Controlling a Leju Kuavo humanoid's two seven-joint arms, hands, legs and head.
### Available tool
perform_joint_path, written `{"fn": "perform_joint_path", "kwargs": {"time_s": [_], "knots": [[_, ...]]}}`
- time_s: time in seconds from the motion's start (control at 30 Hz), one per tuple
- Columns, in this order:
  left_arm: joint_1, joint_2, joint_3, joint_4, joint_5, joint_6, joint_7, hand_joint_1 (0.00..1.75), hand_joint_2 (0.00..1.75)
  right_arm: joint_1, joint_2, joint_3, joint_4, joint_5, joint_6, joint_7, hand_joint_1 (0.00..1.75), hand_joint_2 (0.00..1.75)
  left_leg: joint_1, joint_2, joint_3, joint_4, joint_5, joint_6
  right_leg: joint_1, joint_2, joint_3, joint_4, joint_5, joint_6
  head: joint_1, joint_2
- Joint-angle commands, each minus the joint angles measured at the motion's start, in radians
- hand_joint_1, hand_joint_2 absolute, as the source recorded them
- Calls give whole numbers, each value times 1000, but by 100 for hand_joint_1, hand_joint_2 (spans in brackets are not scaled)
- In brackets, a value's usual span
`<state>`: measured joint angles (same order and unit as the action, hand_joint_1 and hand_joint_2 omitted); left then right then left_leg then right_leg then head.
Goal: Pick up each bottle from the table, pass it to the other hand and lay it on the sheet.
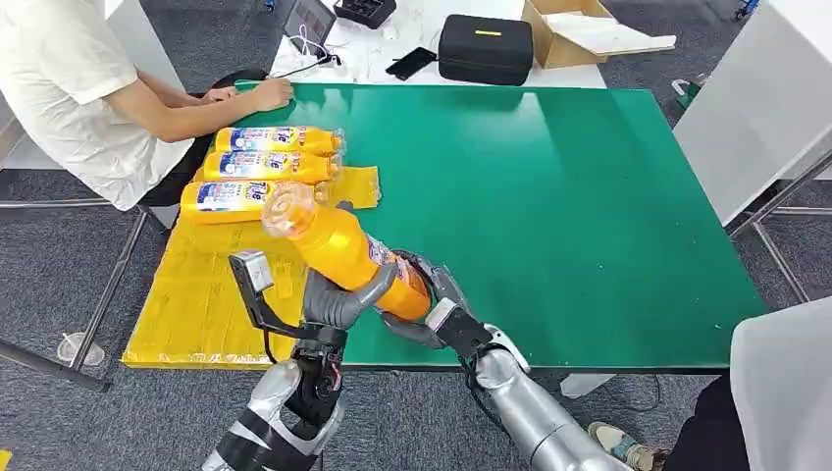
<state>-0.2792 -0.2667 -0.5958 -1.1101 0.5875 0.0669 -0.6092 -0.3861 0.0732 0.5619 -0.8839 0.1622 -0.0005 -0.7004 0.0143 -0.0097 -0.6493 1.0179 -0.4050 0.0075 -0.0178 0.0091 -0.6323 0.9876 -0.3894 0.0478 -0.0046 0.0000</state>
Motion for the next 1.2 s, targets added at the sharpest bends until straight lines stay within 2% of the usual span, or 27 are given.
{"fn": "perform_joint_path", "kwargs": {"time_s": [0.03, 0.17, 0.3, 0.37, 0.4, 0.43, 0.47, 0.57, 0.6, 0.63, 0.67, 0.7, 0.73, 0.77, 0.8, 0.97, 1.03, 1.07, 1.1, 1.17, 1.2], "knots": [[-30, 5, 33, 1, 59, -90, 22, 175, 175, -4, 4, 39, 6, -23, 37, 2, 175, 175, 0, 1, 3, 0, -1, 0, 1, 0, 3, 0, -1, -2, 0, 0], [-20, 16, 44, -16, 57, -99, 13, 175, 175, 7, -13, 18, -6, -41, 55, 2, 175, 175, 0, 1, 5, 0, -2, 0, 1, -1, 5, 0, -2, -2, 0, 0], [-3, 19, 43, -35, 50, -130, 5, 175, 175, 27, -14, -5, -14, -90, 172, 2, 169, 175, 1, -1, 4, 0, -1, 0, 1, -2, 4, -1, -2, -2, 0, 0], [11, 22, 44, -54, 48, -145, 5, 175, 175, 35, -8, -15, 10, -100, 221, 2, 140, 175, 0, 0, 5, -1, -2, 0, 1, -2, 6, -1, -2, -2, 0, 0], [15, 24, 44, -59, 47, -148, 6, 175, 175, 40, -5, -20, 17, -104, 230, 2, 98, 175, 0, 0, 4, -1, -1, 0, 1, -1, 4, -1, -1, -2, 0, 0], [21, 28, 44, -68, 46, -158, 6, 175, 175, 41, -1, -25, 32, -100, 228, 2, 31, 175, 0, 0, 6, -1, -2, 0, 1, -1, 6, -1, -2, -2, 0, 0], [26, 29, 47, -76, 47, -161, 8, 175, 175, 42, 4, -34, 43, -98, 226, 2, 2, 175, 0, 0, 5, -1, -2, 0, 1, -2, 5, -1, -2, -2, 0, 0], [48, 37, 59, -107, 39, -164, 25, 175, 175, 48, 23, -66, 84, -56, 170, 2, 0, 175, 1, 0, 8, -1, -3, 0, 1, -2, 8, -1, -3, -3, 0, 0], [49, 40, 60, -109, 27, -152, 27, 175, 175, 52, 25, -70, 83, -42, 149, 2, 0, 175, 0, 0, 3, -1, -1, 0, 1, -1, 3, -1, -1, -1, 0, 0], [56, 42, 64, -117, -3, -120, 28, 175, 175, 64, 28, -84, 77, -18, 109, 2, 0, 175, 0, 1, 6, -1, -2, 0, 1, 0, 6, -1, -2, -2, 0, 0], [61, 43, 69, -120, -33, -89, 27, 175, 175, 76, 33, -104, 73, -5, 75, 2, 0, 0, 0, 1, 5, -1, -2, 0, 1, 0, 5, -1, -1, -2, 0, 0], [70, 44, 78, -127, -52, -65, 28, 175, 175, 90, 36, -119, 65, 25, 12, 2, 0, 0, 0, 1, 4, -1, -1, 0, 1, 0, 4, -1, -1, -2, 0, 0], [90, 52, 91, -143, -64, -36, 28, 175, 175, 116, 46, -146, 36, 90, -154, 2, 0, 0, 0, 0, 6, -1, -2, 0, 1, -1, 6, -1, -2, -2, 0, 0], [114, 65, 104, -167, -62, -34, 28, 175, 175, 140, 54, -171, 3, 100, -223, 2, 0, 0, 0, 0, 4, -1, -1, 0, 1, -1, 4, -1, -1, -2, 0, 0], [127, 72, 109, -183, -63, -34, 29, 175, 175, 149, 52, -175, -14, 99, -217, 3, 0, 0, 0, 1, 4, -2, -1, 0, 0, 0, 4, -1, -1, -2, 0, 0], [177, 99, 141, -245, -199, 60, -13, 175, 175, 220, 48, -276, -157, 122, -447, 2, 0, 0, 0, 2, 4, -1, -2, 0, 0, 1, 3, -1, -2, -2, 0, 0], [188, 109, 154, -254, -372, 201, -42, 175, 175, 250, 29, -334, -258, 108, -594, 2, 0, 0, 0, 1, 6, 0, -3, 0, 1, 0, 6, 0, -3, -3, 0, 0], [191, 111, 158, -255, -421, 238, -44, 175, 175, 257, 21, -349, -285, 84, -608, 2, 0, 0, 0, 1, 9, 0, -4, 0, 1, -1, 8, 0, -4, -3, 0, 0], [193, 112, 166, -257, -422, 238, -44, 175, 175, 259, 3, -359, -294, 71, -592, 2, 0, 0, -1, 0, 1, -1, -1, 0, 0, -1, 1, 0, -1, -1, 0, 0], [176, 121, 177, -227, -618, 389, -48, 175, 175, 273, -2, -398, -362, 59, -648, 2, 0, 0, -1, 0, 3, -1, -2, 0, 0, -1, 3, 0, -2, -2, 0, 0], [170, 126, 177, -220, -644, 404, -49, 175, 175, 274, -5, -403, -367, 57, -652, 2, 0, 0, -1, -1, 1, -1, -1, 0, 0, -1, 1, 0, -1, -1, 0, 0]]}}
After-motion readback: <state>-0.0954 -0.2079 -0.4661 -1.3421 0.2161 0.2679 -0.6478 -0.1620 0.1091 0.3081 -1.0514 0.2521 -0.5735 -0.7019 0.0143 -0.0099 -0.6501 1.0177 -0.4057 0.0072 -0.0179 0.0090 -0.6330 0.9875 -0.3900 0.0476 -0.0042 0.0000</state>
